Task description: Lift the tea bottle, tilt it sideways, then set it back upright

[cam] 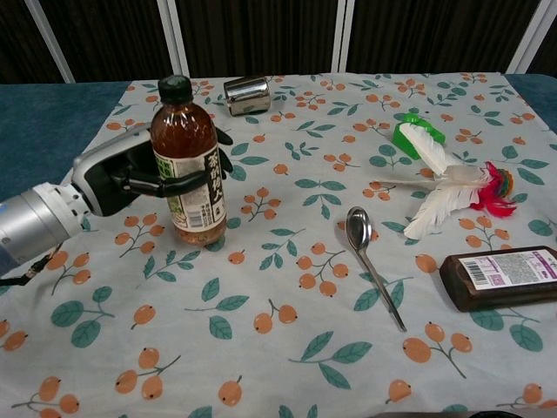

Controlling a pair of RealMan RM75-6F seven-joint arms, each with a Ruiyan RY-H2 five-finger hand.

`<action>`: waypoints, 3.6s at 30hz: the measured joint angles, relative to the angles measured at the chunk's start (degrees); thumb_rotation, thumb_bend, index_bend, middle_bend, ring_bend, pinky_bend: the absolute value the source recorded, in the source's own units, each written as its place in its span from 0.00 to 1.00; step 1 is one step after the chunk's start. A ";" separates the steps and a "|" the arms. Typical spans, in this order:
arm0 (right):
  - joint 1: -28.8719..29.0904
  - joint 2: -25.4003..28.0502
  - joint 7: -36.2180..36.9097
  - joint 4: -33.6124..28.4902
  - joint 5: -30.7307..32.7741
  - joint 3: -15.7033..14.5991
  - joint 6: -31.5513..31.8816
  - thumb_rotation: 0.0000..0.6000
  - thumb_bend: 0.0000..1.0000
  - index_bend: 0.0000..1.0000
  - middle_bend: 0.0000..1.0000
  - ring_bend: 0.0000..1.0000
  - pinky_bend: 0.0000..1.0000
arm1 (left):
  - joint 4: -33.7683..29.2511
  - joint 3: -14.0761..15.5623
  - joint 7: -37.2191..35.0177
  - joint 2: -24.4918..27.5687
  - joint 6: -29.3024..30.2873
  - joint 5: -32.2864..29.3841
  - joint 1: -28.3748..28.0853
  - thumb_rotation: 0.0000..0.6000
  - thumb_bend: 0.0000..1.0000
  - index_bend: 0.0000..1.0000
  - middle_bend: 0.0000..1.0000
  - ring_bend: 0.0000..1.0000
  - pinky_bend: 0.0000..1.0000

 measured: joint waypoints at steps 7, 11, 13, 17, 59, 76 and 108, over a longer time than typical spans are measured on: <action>-0.04 -0.05 -0.18 -0.12 -0.16 -0.07 0.11 1.00 0.16 0.15 0.13 0.14 0.19 | -8.00 -3.56 15.92 5.05 1.31 0.18 -2.48 1.00 0.61 0.34 0.41 0.36 0.46; -0.01 -0.15 -0.36 -0.17 -0.14 -0.16 -0.05 1.00 0.16 0.15 0.13 0.14 0.19 | -11.66 -5.46 30.00 7.34 1.82 0.52 -3.63 1.00 0.61 0.34 0.42 0.36 0.46; -0.01 -0.16 -0.38 -0.21 -0.11 -0.16 -0.05 1.00 0.16 0.15 0.13 0.14 0.19 | -13.36 -6.31 38.62 8.52 1.92 0.80 -4.18 1.00 0.61 0.34 0.42 0.36 0.45; -0.05 -0.18 -0.52 -0.25 -0.02 -0.10 0.05 1.00 0.16 0.15 0.13 0.14 0.19 | -15.08 -7.56 55.16 10.30 2.14 1.68 -5.06 1.00 0.61 0.33 0.40 0.35 0.43; -0.03 -0.32 -0.61 -0.03 0.02 -0.01 0.11 1.00 0.16 0.15 0.13 0.14 0.19 | -33.25 -2.16 -48.46 25.98 -7.42 6.03 -10.13 1.00 0.58 0.30 0.35 0.31 0.44; 0.02 -0.23 -0.54 -0.09 -0.02 -0.09 -0.08 1.00 0.16 0.15 0.13 0.14 0.19 | -25.28 -5.08 34.77 18.50 -5.38 2.85 -5.94 1.00 0.58 0.30 0.37 0.31 0.44; 0.11 -0.35 -0.66 -0.04 0.18 -0.05 -0.26 1.00 0.16 0.15 0.13 0.14 0.19 | -39.47 -10.13 9.51 24.80 -14.85 -1.86 -7.41 1.00 0.58 0.28 0.34 0.31 0.45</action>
